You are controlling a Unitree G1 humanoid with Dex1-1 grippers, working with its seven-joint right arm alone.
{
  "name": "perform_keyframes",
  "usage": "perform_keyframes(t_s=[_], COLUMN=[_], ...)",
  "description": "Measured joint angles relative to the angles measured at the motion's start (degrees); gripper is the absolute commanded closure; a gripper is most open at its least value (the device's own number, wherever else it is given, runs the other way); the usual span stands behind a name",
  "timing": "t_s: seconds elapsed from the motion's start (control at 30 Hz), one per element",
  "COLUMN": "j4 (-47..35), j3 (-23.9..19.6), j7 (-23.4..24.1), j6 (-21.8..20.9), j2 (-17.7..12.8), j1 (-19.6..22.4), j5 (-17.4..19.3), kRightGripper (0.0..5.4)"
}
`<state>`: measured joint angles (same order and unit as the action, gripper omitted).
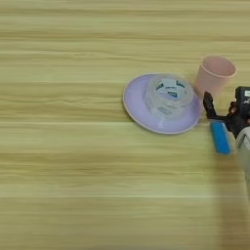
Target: Move the objects on the table
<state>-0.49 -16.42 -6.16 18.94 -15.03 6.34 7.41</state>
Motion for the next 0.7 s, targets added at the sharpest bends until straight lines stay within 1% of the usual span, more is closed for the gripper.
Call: perform_keyframes(t_s=[0.13,0.3,0.4,0.5,0.7], j4=[-0.98,1.56,6.63,12.23,17.84], j3=[-1.96,-3.83,-5.13,-5.58,-5.75], j7=[0.66,1.88,3.32,4.55,5.73], j6=[1.69,1.64,-0.05,-3.09,-6.53], j2=[-0.52,-1.36,-2.24,-2.76,-3.36], j1=[-0.87,-0.78,0.24,1.2,2.23], j5=[0.12,-0.25,-0.72,-1.84,-2.81], kRightGripper=[0.03,0.03,0.03,0.03,0.03])
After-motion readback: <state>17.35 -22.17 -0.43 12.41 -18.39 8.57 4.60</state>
